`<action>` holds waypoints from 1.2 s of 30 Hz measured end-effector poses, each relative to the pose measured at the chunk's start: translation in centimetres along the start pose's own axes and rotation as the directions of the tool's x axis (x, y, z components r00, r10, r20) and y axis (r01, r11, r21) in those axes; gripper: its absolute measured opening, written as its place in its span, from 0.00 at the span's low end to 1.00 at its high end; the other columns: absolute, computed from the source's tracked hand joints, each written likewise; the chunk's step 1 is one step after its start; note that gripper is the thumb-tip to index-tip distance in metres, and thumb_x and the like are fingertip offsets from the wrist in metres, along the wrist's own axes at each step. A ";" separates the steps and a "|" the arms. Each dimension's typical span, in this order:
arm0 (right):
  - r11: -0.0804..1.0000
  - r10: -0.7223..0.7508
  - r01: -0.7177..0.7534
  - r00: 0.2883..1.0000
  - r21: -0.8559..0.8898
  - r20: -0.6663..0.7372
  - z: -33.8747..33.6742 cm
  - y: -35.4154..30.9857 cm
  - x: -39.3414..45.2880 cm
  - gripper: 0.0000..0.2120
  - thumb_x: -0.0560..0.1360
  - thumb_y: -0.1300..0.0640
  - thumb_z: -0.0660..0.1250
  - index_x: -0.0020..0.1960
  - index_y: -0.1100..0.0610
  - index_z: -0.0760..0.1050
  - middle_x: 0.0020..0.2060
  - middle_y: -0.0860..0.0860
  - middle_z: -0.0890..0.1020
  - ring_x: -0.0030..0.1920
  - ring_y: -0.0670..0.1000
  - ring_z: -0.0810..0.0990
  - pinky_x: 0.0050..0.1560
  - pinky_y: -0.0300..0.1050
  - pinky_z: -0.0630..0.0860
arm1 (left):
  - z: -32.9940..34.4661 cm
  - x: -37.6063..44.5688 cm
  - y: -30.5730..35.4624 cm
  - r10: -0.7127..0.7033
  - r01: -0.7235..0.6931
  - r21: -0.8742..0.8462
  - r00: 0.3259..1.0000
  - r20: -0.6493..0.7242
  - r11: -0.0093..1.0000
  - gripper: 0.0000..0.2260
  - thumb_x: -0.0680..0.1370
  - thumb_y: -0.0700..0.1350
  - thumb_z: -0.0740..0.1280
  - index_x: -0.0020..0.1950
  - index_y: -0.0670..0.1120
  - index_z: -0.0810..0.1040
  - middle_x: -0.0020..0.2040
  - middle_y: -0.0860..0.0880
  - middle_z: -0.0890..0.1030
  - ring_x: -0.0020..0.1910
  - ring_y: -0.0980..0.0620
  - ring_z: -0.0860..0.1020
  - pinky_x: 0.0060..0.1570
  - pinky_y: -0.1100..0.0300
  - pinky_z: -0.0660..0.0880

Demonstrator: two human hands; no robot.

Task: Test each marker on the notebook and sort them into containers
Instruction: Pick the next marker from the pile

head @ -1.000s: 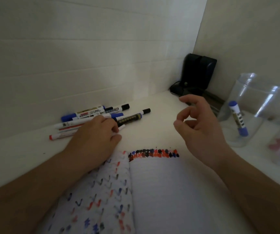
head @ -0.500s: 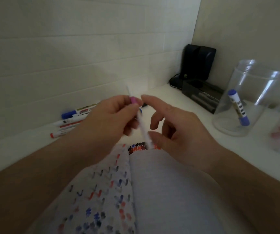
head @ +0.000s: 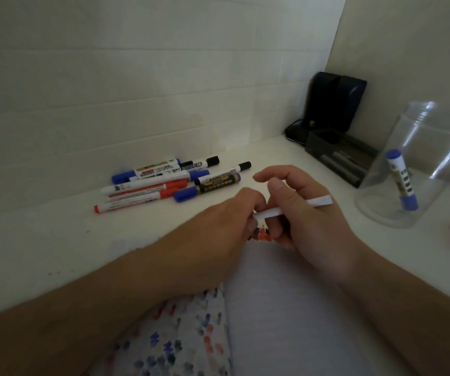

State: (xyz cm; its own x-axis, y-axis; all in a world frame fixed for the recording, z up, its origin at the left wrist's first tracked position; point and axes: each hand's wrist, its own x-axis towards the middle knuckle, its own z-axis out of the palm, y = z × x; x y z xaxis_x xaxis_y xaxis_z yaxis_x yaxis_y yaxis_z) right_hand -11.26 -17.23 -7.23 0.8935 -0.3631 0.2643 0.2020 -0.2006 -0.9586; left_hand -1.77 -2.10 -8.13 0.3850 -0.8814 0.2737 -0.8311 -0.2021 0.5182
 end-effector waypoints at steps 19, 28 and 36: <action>0.953 0.139 -0.147 0.989 0.264 0.050 0.8 -0.9 -0.2 0.17 0.83 0.62 0.55 0.59 0.50 0.81 0.27 0.60 0.70 0.24 0.51 0.67 0.25 0.39 0.62 | -1.3 0.2 -0.3 0.033 -0.031 -0.077 0.999 0.020 0.997 0.06 0.83 0.58 0.57 0.60 0.62 0.65 0.39 0.54 0.79 0.35 0.56 0.77 0.35 0.64 0.73; 0.951 0.206 -0.205 0.978 0.231 0.017 -0.3 -1.1 0.3 0.12 0.80 0.62 0.63 0.39 0.59 0.80 0.31 0.59 0.78 0.27 0.55 0.74 0.25 0.40 0.69 | -4.2 0.2 -4.0 -0.203 0.211 0.002 0.937 0.286 0.977 0.07 0.74 0.57 0.73 0.50 0.63 0.80 0.44 0.52 0.79 0.41 0.50 0.77 0.43 0.48 0.78; 0.946 0.152 -0.128 0.987 -0.298 0.057 1.5 -0.5 0.3 0.10 0.72 0.68 0.74 0.38 0.59 0.75 0.27 0.54 0.80 0.25 0.49 0.76 0.26 0.39 0.72 | -3.6 0.8 -4.6 -0.234 0.250 -0.023 0.930 0.283 0.968 0.13 0.81 0.48 0.66 0.48 0.68 0.82 0.50 0.64 0.84 0.50 0.57 0.82 0.59 0.50 0.78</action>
State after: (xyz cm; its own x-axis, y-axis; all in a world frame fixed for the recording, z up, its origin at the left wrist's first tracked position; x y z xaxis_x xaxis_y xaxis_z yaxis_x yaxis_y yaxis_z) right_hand -10.48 -15.93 -6.87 0.9353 -0.3365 0.1091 -0.0431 -0.4146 -0.9090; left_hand 3.76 -0.33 -7.40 0.4389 -0.8934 -0.0959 -0.6986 -0.4064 0.5888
